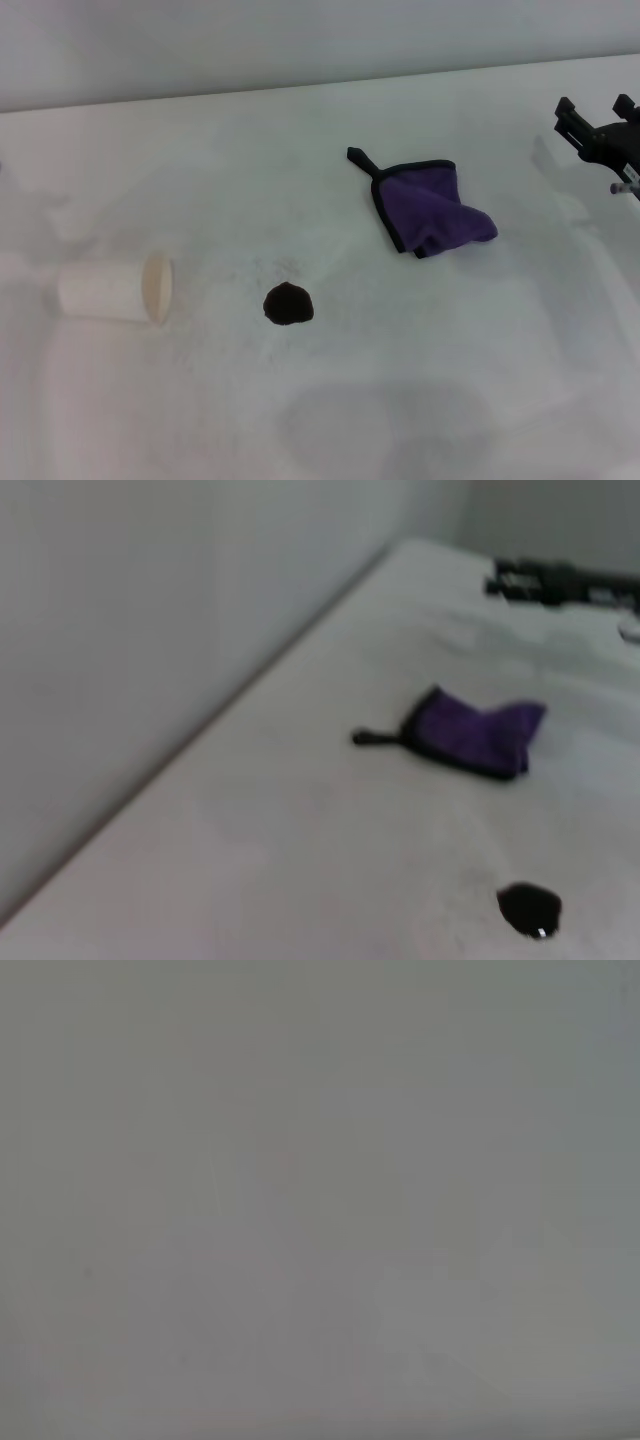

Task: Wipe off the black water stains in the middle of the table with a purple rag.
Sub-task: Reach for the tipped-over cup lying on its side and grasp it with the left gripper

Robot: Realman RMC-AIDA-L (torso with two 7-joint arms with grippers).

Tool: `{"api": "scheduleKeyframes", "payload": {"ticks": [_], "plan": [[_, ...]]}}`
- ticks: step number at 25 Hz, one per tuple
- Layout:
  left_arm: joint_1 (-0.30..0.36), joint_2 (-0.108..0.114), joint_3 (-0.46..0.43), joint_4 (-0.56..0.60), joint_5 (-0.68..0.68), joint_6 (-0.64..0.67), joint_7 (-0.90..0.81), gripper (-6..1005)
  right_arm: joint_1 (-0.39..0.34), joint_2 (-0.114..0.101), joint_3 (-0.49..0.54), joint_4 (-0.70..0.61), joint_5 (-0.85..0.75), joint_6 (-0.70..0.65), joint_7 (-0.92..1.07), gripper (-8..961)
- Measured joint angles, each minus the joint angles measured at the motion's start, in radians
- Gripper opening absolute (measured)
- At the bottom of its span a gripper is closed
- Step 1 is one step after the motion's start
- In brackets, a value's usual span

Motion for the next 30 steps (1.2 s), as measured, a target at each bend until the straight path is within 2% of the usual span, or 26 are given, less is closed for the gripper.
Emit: {"api": "scheduleKeyframes", "payload": {"ticks": [1,3,6,9,15,17,20,22,30], "plan": [[-0.017,-0.012,0.0,-0.006,0.042,-0.002,0.016,850,0.006,0.0,-0.001,0.0,0.0,-0.012,0.0,870],[-0.026,-0.019,0.0,-0.007,0.062,-0.002,0.028,850,0.009,0.0,0.0,0.0,0.0,-0.019,0.0,870],[-0.062,-0.043,0.001,-0.012,0.145,-0.007,0.072,850,0.011,0.001,0.005,0.0,0.0,-0.029,0.0,870],[-0.106,-0.078,0.002,-0.016,0.258,-0.031,0.111,850,0.013,0.001,0.006,0.0,0.001,-0.03,0.0,870],[-0.185,-0.176,0.002,-0.017,0.409,-0.167,0.17,849,0.022,0.002,0.008,0.007,0.006,-0.034,0.002,870],[-0.214,-0.226,0.002,-0.016,0.447,-0.236,0.181,849,0.023,0.002,0.008,0.007,0.006,-0.039,0.016,870],[-0.245,-0.278,0.001,-0.013,0.5,-0.303,0.2,849,0.022,0.002,0.008,0.008,0.006,-0.044,0.045,870],[-0.252,-0.287,0.001,0.001,0.517,-0.323,0.205,849,0.021,0.001,0.008,0.008,0.006,-0.044,0.052,870],[-0.254,-0.287,0.0,0.077,0.525,-0.389,0.224,849,0.019,0.001,0.02,0.01,0.008,-0.05,0.054,871]]}}
